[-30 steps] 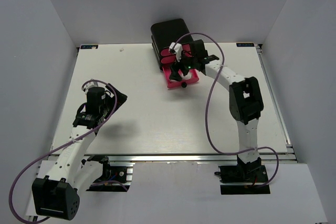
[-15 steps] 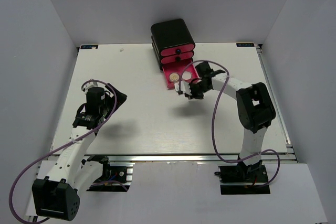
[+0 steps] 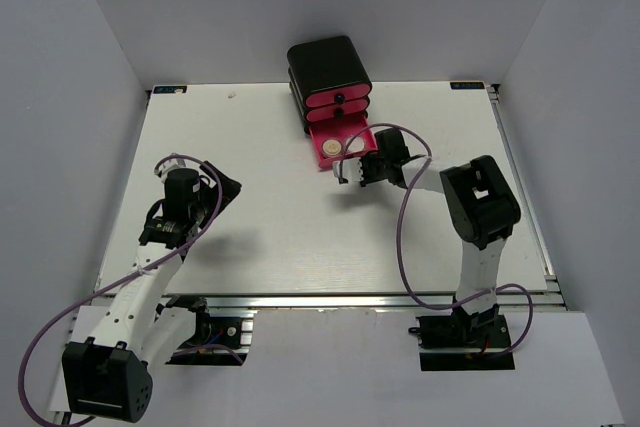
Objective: Organize the makeup
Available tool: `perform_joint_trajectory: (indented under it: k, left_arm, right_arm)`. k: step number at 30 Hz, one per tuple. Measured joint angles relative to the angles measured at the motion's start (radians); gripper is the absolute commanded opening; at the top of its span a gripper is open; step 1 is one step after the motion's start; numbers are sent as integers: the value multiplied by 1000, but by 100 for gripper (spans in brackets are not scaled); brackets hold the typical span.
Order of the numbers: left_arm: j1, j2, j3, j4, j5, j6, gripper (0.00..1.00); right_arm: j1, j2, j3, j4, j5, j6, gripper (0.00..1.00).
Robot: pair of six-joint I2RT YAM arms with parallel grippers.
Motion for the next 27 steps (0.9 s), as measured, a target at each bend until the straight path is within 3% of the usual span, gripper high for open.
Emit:
perform_joint_trajectory:
  k: [5, 6, 11, 20, 27]
  left_arm:
    - [1, 0, 0, -1, 0, 0, 98]
    - [1, -1, 0, -1, 0, 0, 98]
    - [1, -4, 0, -2, 0, -2, 98]
    - [2, 14, 0, -2, 0, -2, 98]
    - [2, 41, 5, -18, 0, 2, 98]
  right_arm:
    - [3, 75, 52, 125, 23, 22, 21]
    - [5, 90, 66, 142, 28, 34, 27]
    - [14, 144, 121, 225, 54, 102, 40]
    - [41, 241, 248, 301, 97, 196, 55]
    - [46, 344, 377, 369, 154, 247, 75]
